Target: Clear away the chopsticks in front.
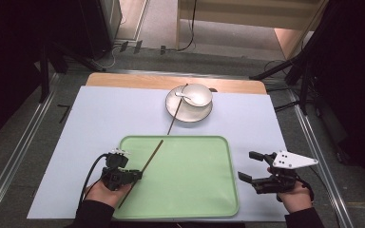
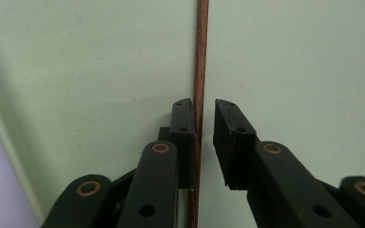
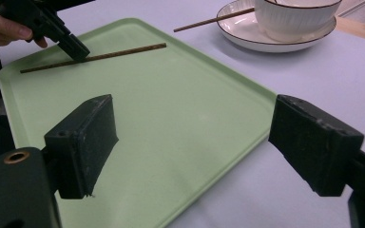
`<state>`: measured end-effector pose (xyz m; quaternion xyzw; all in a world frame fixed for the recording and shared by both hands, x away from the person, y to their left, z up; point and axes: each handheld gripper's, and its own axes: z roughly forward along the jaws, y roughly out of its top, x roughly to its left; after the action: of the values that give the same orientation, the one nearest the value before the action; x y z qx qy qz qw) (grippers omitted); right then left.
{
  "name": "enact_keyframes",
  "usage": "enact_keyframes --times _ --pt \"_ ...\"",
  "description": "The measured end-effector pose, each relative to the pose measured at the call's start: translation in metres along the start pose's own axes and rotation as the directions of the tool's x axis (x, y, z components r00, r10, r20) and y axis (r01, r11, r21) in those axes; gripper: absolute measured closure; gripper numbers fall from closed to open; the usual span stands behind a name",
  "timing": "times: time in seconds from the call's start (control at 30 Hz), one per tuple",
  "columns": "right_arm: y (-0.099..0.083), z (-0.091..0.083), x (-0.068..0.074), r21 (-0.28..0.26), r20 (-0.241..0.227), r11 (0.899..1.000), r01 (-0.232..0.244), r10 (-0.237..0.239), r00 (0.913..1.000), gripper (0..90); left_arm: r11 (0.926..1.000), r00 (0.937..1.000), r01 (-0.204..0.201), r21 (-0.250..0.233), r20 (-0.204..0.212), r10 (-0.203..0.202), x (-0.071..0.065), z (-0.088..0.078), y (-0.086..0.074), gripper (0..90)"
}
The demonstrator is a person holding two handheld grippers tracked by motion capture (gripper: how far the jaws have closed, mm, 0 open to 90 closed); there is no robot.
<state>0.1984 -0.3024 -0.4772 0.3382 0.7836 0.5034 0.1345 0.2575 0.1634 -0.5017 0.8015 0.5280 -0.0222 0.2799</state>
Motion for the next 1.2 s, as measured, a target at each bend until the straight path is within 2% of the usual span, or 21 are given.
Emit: enact_keyframes --times 0.1,0.17,0.2,0.33,0.5,0.57,0.63,0.9,1.03,1.1,1.2 --pt "0.000 -0.001 0.000 -0.001 0.002 1.000 0.001 -0.001 1.0000 16.7 0.9995 0.9998 -0.005 -0.031 0.019 0.006 0.001 -0.006 0.004 69.0" --pt "0.000 -0.001 -0.001 0.001 0.003 1.000 0.000 0.000 1.0000 16.7 0.9980 0.9991 -0.022 -0.060 0.035 0.024 0.002 -0.010 0.010 63.6" --pt "-0.001 0.000 -0.001 0.003 0.006 1.000 0.001 -0.001 1.0000 16.7 0.9974 0.9980 -0.027 -0.067 0.055 0.031 0.003 -0.010 0.014 58.9" --pt "0.000 0.000 -0.001 0.002 0.008 1.000 -0.002 0.002 1.0000 16.7 0.9945 0.9954 -0.059 -0.086 0.070 0.065 0.004 -0.010 0.030 48.7" --pt "0.000 0.000 -0.001 0.000 0.012 1.000 -0.007 0.007 0.9999 16.7 0.9803 0.9880 -0.131 -0.148 0.063 0.141 -0.001 -0.012 0.066 38.4" --pt "-0.001 0.000 -0.001 0.003 0.013 1.000 -0.006 0.006 0.9999 16.7 0.9793 0.9855 -0.146 -0.141 0.067 0.156 -0.003 -0.011 0.078 36.4" --pt "-0.001 0.000 -0.001 0.002 0.013 1.000 -0.006 0.006 0.9999 16.7 0.9750 0.9822 -0.164 -0.150 0.067 0.176 -0.004 -0.009 0.091 36.1" --pt "-0.001 -0.001 -0.002 -0.001 0.011 1.000 -0.010 0.010 0.9999 16.7 0.9668 0.9751 -0.204 -0.154 0.056 0.215 -0.008 0.005 0.143 37.3" --pt "-0.001 -0.002 -0.002 -0.003 0.010 1.000 -0.010 0.010 0.9999 16.7 0.9659 0.9725 -0.207 -0.155 0.075 0.220 -0.011 0.014 0.167 35.8" --pt "-0.001 -0.001 -0.001 -0.002 0.009 1.000 -0.010 0.010 0.9999 16.7 0.9626 0.9702 -0.217 -0.162 0.074 0.231 -0.013 0.018 0.177 35.4" --pt "-0.001 -0.001 -0.001 -0.002 0.009 1.000 -0.010 0.010 0.9999 16.7 0.9625 0.9704 -0.222 -0.155 0.060 0.234 -0.014 0.027 0.191 35.7"
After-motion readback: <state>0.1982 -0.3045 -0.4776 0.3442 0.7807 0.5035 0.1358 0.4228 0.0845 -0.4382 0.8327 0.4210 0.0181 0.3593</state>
